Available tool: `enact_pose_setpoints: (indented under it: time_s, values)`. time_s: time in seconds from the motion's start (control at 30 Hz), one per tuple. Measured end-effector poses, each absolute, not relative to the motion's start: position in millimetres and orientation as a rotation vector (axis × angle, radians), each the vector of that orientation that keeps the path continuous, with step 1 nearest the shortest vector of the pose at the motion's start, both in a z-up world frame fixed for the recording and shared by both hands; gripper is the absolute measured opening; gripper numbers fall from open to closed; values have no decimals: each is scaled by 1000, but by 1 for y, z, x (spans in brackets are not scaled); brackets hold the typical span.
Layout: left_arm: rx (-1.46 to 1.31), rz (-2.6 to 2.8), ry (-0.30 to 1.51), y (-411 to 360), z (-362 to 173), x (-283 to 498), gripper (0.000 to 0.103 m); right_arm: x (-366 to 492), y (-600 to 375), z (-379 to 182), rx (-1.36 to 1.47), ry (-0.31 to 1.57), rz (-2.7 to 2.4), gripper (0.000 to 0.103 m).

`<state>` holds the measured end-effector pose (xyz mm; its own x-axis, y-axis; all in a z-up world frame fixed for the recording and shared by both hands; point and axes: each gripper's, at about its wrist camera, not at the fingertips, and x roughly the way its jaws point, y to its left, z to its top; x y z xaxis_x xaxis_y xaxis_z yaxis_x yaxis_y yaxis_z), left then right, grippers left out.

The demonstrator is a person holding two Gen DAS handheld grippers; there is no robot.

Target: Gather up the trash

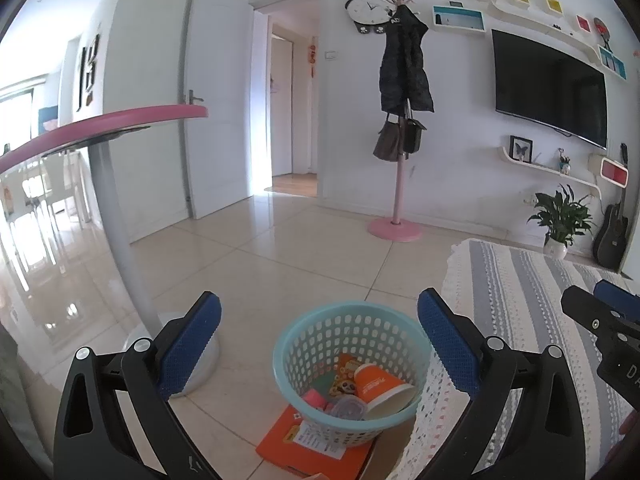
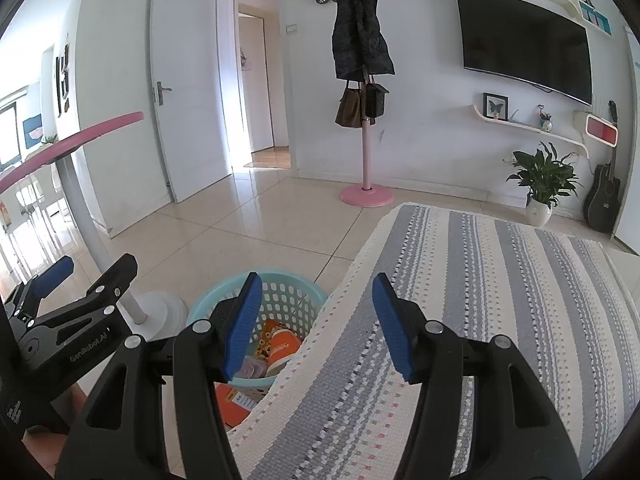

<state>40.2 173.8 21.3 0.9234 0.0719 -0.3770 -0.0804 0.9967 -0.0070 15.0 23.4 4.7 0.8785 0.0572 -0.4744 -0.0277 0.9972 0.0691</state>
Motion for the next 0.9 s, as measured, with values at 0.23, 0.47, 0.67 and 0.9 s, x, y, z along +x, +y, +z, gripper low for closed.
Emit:
enact_pose_setpoints:
  time_s: [0.23,0.47,0.67,0.9]
  values:
    - [-19,81,401,176,20,43,95,15,24,4,55,494,42,54]
    - [-10,80,401,174,21,44,95,14,26,3,56,495,42,54]
    - [-14,86,395,176,23,45,95,14,27,1,55,500,45,54]
    - [2,88,381,173,24,42,95,14,27,1,56,499,49,54]
